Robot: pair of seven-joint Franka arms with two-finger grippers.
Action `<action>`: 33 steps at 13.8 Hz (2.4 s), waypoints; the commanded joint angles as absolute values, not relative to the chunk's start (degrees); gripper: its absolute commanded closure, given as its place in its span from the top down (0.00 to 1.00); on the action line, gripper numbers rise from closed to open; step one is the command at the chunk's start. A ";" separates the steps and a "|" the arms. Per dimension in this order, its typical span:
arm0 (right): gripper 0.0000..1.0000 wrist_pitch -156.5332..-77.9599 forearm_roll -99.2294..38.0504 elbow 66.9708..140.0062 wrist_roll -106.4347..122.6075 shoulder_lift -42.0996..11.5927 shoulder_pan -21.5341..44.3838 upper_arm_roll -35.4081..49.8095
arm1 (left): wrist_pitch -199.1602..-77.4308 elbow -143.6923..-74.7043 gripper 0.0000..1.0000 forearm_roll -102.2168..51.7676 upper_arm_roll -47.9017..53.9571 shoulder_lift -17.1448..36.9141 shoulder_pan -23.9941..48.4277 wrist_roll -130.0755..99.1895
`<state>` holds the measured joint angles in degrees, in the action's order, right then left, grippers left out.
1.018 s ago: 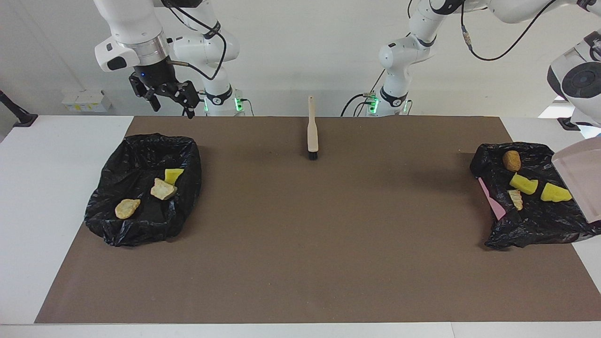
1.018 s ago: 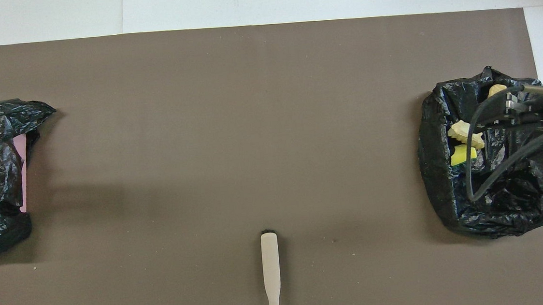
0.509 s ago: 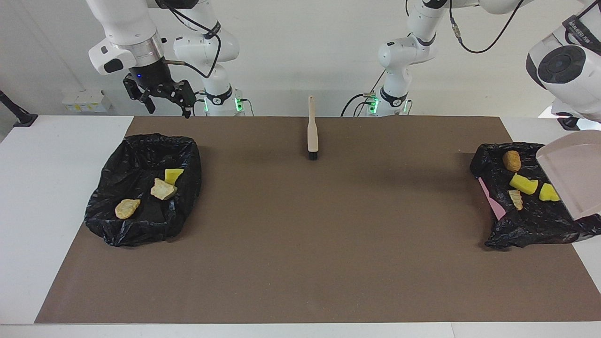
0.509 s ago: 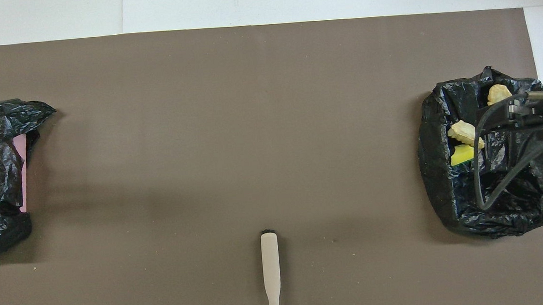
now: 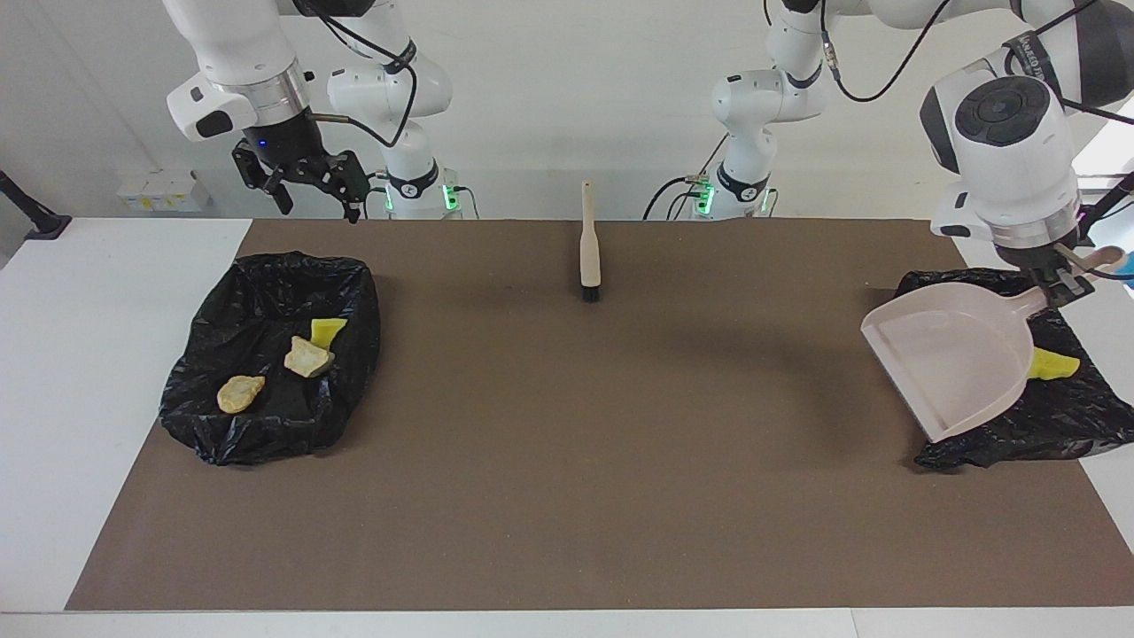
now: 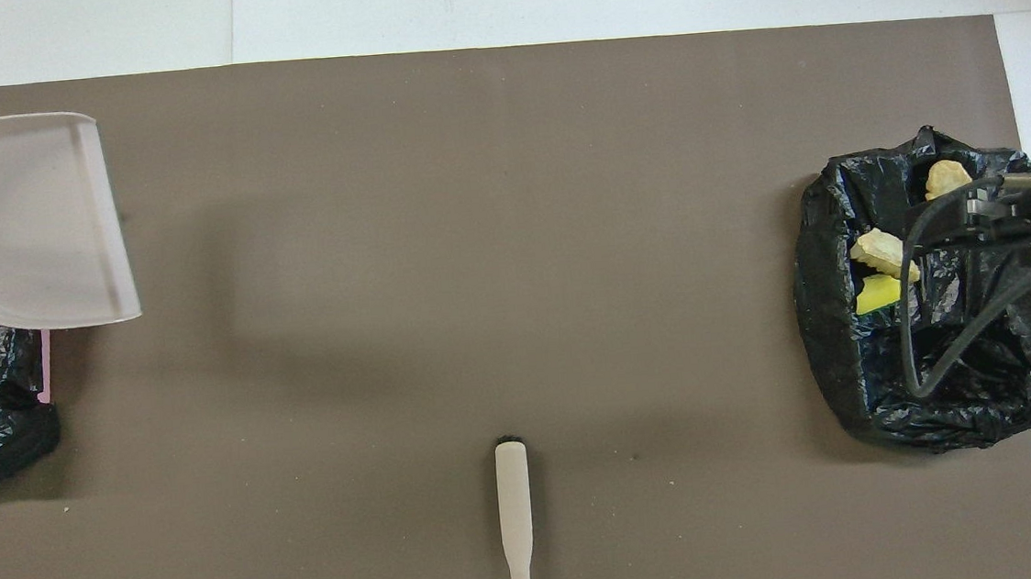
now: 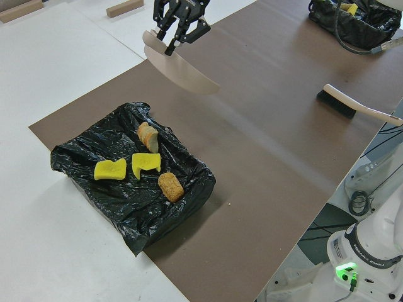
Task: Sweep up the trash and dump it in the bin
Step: 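Bring the empty dustpan back to the table center with the left gripper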
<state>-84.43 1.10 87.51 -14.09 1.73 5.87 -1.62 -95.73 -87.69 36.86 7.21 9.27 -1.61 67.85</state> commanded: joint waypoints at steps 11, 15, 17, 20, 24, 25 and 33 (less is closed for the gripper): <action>1.00 -83.32 0.88 87.19 -12.83 1.67 5.63 -2.02 | -97.63 -101.68 0.00 5.82 6.42 2.28 7.90 21.13; 1.00 -83.32 0.88 87.19 -12.83 1.67 5.63 -2.02 | -100.45 -102.83 0.00 0.89 6.42 3.51 12.20 11.19; 1.00 -83.32 0.88 87.19 -12.83 1.67 5.63 -2.02 | -101.95 -101.87 0.00 -3.23 6.42 5.70 15.19 4.77; 1.00 -83.32 0.88 87.19 -12.83 1.67 5.63 -2.02 | -105.89 -102.04 0.00 -3.86 6.42 9.48 20.20 -4.45; 1.00 -83.32 0.88 87.19 -12.66 1.67 5.63 -2.02 | -112.83 -102.74 0.00 -5.10 6.42 13.79 26.09 -14.74; 1.00 -83.23 0.88 87.19 -12.57 1.67 5.63 -2.02 | -114.16 -102.83 0.00 -5.18 6.50 14.67 27.06 -16.33; 1.00 -83.32 0.88 87.19 -12.48 1.67 5.63 -2.02 | -115.86 -101.78 1.00 -6.33 5.98 16.45 26.83 -23.56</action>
<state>-84.43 1.10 87.52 -14.09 1.73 5.83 -1.81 -118.94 -101.98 -5.52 6.72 19.56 30.32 -23.96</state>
